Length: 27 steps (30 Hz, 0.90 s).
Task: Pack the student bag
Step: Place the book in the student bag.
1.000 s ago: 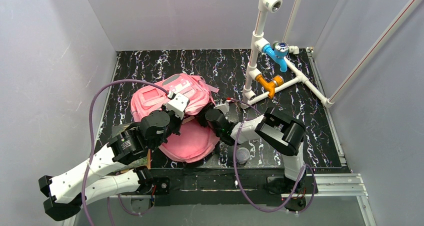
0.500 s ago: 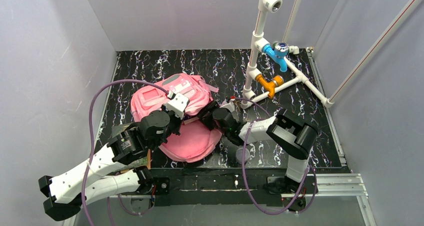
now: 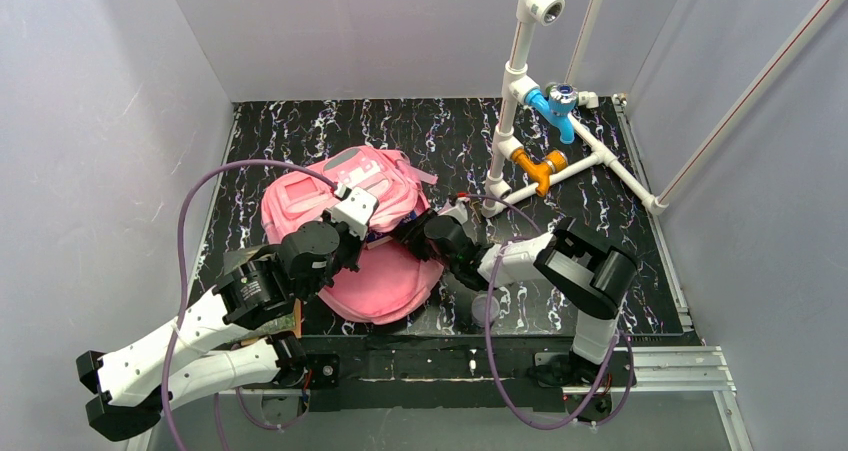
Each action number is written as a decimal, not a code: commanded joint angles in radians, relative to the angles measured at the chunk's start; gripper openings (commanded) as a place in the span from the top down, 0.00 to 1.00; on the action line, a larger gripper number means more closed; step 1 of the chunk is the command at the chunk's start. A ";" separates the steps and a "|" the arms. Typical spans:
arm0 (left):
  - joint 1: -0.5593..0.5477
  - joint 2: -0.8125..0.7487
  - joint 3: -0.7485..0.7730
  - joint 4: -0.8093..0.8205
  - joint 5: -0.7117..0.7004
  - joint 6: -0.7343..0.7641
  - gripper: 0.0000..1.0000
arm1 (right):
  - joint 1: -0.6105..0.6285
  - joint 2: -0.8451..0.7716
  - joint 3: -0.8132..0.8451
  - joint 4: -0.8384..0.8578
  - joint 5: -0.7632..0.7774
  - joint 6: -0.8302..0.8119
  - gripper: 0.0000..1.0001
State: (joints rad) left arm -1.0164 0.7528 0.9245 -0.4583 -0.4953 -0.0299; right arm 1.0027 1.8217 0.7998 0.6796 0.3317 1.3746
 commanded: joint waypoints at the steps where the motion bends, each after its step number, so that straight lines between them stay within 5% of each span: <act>1: -0.001 -0.023 0.027 0.017 -0.012 -0.010 1.00 | -0.009 0.073 0.137 0.080 0.067 -0.085 0.71; 8: -0.001 -0.041 0.009 -0.003 -0.027 -0.029 1.00 | -0.028 0.076 0.144 0.079 0.076 -0.083 0.60; 13: -0.001 -0.026 -0.001 0.000 -0.028 -0.050 1.00 | -0.027 -0.081 0.018 -0.037 -0.060 -0.174 0.28; 17: -0.001 -0.031 -0.005 0.000 -0.060 -0.052 1.00 | -0.015 -0.308 -0.039 -0.401 -0.258 -0.505 0.15; 20: -0.001 -0.029 -0.020 -0.004 -0.115 -0.102 1.00 | 0.128 -0.431 0.010 -0.772 -0.079 -0.915 0.13; 27: -0.001 -0.022 -0.015 -0.041 -0.102 -0.159 1.00 | 0.213 -0.712 -0.011 -0.778 0.041 -1.356 0.11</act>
State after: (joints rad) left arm -1.0176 0.7452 0.9024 -0.4950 -0.5419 -0.1440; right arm 1.2045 1.2411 0.7616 -0.0910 0.2775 0.3786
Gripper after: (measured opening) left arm 0.033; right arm 0.876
